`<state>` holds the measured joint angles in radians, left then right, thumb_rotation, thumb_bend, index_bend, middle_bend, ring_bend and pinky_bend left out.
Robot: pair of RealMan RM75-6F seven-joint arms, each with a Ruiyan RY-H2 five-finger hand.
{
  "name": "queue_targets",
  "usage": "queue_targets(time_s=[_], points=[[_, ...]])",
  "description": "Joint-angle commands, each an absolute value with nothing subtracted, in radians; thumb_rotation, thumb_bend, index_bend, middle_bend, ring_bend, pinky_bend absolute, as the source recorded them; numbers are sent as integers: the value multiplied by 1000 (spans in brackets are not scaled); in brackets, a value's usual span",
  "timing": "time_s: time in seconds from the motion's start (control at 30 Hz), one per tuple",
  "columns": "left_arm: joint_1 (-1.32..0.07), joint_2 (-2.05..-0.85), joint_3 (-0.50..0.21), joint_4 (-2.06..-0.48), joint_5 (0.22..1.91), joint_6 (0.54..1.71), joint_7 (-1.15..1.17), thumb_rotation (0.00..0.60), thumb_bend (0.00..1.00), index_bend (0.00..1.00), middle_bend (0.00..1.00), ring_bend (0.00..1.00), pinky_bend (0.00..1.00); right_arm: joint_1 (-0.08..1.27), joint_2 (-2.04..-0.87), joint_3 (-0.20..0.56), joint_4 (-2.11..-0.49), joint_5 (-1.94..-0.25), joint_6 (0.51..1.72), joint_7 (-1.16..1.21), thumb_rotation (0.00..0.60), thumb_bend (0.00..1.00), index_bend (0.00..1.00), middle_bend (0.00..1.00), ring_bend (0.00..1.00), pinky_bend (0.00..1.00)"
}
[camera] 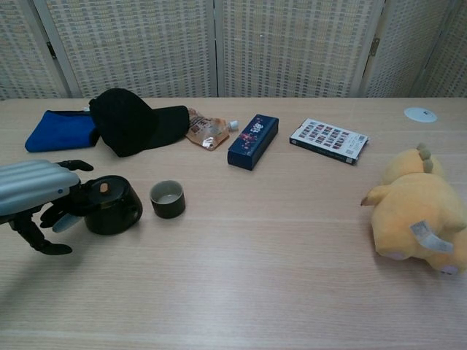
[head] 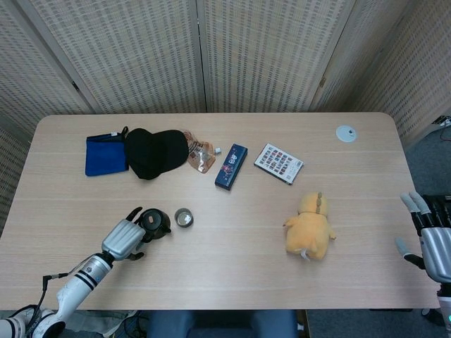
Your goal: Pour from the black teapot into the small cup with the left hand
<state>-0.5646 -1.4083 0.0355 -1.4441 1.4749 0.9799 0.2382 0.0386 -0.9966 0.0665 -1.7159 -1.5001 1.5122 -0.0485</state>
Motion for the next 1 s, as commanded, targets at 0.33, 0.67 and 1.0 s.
queue_targets(time_s=[0.33,0.67,1.0], points=[[-566,-1398,16,-1471,1461,984,169,553,170,905,908,789,0,40,-998,70,-1712,-1495,1511,-44,600,289,0,42,0,11],[-568,-1394,2,-1467,1476,1005,80,130,169,932,940,815,0,37,-999,72,-1708,-1491,1516,-38,600,289,0,42,0,11],[-552,-1412,-17,-1450,1460,1043,52,69,170,977,982,843,0,37,-1000,74,-1707,-1490,1517,-36,600,289,0,42,0,11]])
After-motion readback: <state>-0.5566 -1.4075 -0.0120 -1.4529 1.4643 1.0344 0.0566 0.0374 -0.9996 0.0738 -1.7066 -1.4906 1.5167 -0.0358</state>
